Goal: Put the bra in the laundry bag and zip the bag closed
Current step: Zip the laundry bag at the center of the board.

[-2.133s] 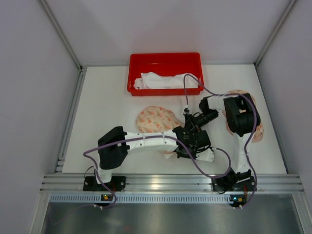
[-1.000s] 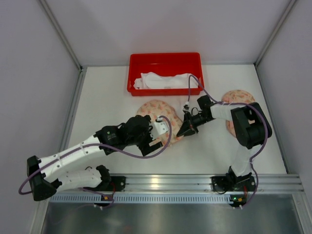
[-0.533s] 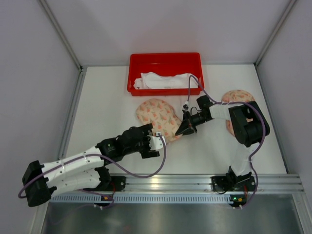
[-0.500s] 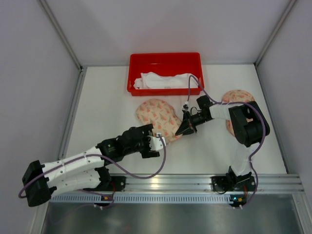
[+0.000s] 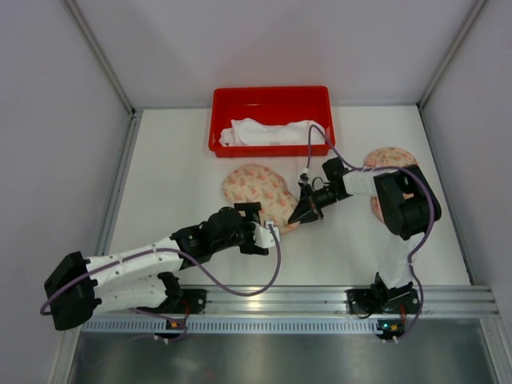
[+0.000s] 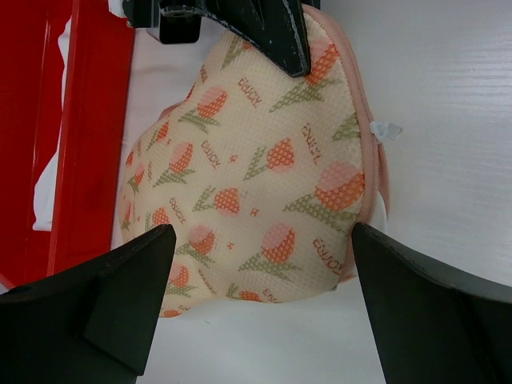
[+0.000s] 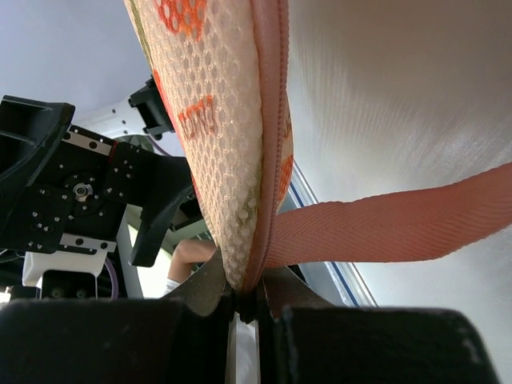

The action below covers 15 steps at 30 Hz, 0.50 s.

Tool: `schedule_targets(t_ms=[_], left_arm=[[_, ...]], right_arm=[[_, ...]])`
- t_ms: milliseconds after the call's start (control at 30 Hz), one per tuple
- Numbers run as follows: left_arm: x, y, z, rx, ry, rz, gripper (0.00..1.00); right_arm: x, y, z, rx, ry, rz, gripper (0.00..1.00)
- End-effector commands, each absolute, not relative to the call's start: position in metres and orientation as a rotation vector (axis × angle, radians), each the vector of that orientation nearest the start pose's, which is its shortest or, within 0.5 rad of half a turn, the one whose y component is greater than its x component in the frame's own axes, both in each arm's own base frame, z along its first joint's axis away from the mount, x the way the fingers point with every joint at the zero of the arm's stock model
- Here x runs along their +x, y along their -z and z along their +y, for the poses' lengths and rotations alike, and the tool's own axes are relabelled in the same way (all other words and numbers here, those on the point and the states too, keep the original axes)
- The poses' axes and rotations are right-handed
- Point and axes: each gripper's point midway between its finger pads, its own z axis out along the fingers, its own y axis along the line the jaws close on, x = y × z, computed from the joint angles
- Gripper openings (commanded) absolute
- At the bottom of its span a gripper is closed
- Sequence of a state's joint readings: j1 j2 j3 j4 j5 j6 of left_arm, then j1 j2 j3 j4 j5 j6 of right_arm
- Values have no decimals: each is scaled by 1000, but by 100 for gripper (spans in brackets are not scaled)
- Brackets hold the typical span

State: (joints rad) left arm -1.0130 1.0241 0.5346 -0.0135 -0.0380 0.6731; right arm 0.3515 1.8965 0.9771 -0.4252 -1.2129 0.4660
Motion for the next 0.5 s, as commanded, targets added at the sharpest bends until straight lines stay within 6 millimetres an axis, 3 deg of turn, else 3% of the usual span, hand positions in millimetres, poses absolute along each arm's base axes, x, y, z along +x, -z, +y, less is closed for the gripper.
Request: schedule_targets(t_ms=[0,167,467], left_arm=[[206,-145,-275,1504,197,1318,98],[190,-146,-280,1566,262,1228,98],[190,-141,-279,1609,247,1230,98]], right_arm=[[215,-97,268,-151,-2017,2761,0],[216,-100,269,-146,-2048,2757,0],[215,-102,268,-152,-2057,2755,0]])
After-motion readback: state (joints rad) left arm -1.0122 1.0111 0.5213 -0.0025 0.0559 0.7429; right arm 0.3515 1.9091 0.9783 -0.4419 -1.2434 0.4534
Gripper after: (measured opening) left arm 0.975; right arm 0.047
